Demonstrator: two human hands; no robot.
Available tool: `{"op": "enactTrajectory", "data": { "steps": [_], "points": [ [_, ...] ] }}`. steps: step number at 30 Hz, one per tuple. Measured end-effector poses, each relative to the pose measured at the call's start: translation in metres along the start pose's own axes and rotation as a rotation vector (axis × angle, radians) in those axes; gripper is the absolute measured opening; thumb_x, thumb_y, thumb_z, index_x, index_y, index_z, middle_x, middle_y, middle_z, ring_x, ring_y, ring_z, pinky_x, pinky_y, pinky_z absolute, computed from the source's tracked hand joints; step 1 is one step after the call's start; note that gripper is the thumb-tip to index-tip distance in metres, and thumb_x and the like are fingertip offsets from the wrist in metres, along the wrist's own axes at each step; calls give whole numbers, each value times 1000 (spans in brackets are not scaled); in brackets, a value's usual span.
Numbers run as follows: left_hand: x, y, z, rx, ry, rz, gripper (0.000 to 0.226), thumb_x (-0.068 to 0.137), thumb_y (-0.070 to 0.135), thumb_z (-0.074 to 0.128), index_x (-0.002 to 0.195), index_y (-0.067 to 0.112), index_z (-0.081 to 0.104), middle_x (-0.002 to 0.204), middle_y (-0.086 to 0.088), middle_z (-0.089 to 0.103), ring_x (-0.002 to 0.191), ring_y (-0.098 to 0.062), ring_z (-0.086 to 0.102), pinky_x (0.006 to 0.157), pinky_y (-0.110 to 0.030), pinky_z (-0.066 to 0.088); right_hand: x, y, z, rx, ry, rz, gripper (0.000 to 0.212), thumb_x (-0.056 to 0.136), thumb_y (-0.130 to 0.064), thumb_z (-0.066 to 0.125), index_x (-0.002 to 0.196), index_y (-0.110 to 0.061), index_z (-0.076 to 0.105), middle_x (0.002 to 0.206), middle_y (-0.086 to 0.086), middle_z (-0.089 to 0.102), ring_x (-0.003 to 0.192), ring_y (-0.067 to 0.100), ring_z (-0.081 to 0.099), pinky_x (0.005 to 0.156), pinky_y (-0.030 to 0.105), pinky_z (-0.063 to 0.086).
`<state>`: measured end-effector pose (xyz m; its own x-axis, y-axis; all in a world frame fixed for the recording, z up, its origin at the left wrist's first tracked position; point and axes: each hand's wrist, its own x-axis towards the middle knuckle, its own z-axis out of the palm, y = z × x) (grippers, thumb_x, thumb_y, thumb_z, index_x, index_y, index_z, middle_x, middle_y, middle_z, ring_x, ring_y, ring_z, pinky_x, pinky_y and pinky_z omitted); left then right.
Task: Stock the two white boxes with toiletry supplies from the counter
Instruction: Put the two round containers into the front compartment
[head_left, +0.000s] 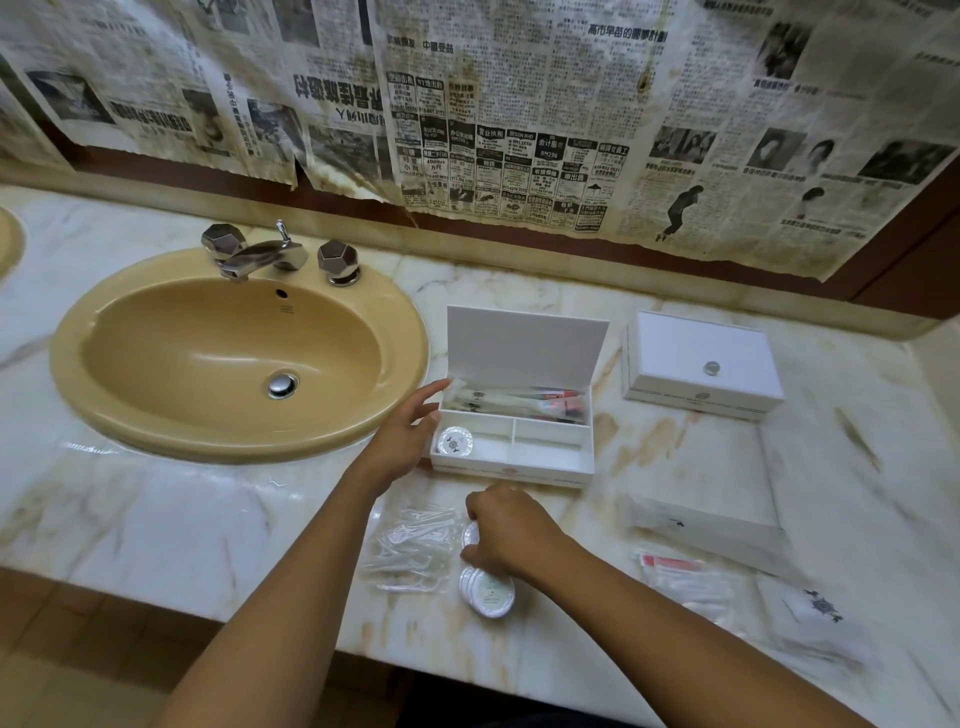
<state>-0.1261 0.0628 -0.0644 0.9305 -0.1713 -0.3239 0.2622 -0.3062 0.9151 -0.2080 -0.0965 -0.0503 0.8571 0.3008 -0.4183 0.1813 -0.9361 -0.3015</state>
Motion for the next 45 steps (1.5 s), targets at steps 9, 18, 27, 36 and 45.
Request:
{"op": "enactTrajectory", "data": {
  "steps": [9, 18, 27, 36, 45],
  "points": [
    [1, -1, -1, -15, -6, 26, 43, 104, 19, 41, 135, 48, 48, 135, 16, 48, 126, 0, 44, 85, -24, 44, 2, -14, -36, 132, 134, -49, 41, 78, -32, 64, 114, -16, 59, 110, 7, 60, 101, 27, 58, 80, 33, 47],
    [2, -3, -2, -27, -12, 33, 44, 104, 19, 41, 134, 50, 48, 138, 17, 45, 128, 1, 42, 96, -33, 45, 31, -19, -71, 252, 370, 30, 38, 84, -31, 62, 112, -10, 48, 101, 10, 63, 93, 30, 58, 66, 29, 35],
    [5, -6, -2, -41, -11, 44, 43, 103, 18, 43, 134, 48, 49, 133, 15, 49, 126, 1, 45, 86, -18, 43, 48, -16, -61, 266, 315, 78, 43, 86, -34, 65, 116, -8, 50, 109, 12, 62, 101, 29, 57, 69, 28, 33],
    [6, -8, -2, -13, -7, 48, 43, 103, 19, 43, 134, 49, 49, 138, 16, 49, 129, 0, 45, 87, -19, 42, 45, -9, -61, 351, 287, 89, 26, 87, -27, 60, 105, -9, 54, 97, 11, 63, 78, 21, 48, 64, 26, 31],
    [3, -4, -2, -35, -20, 54, 43, 104, 18, 42, 132, 51, 49, 132, 25, 48, 127, 1, 45, 98, -34, 47, 18, -6, -61, 273, 361, -56, 22, 87, -30, 60, 105, -18, 60, 102, -2, 64, 94, 18, 57, 75, 30, 45]
  ]
}}
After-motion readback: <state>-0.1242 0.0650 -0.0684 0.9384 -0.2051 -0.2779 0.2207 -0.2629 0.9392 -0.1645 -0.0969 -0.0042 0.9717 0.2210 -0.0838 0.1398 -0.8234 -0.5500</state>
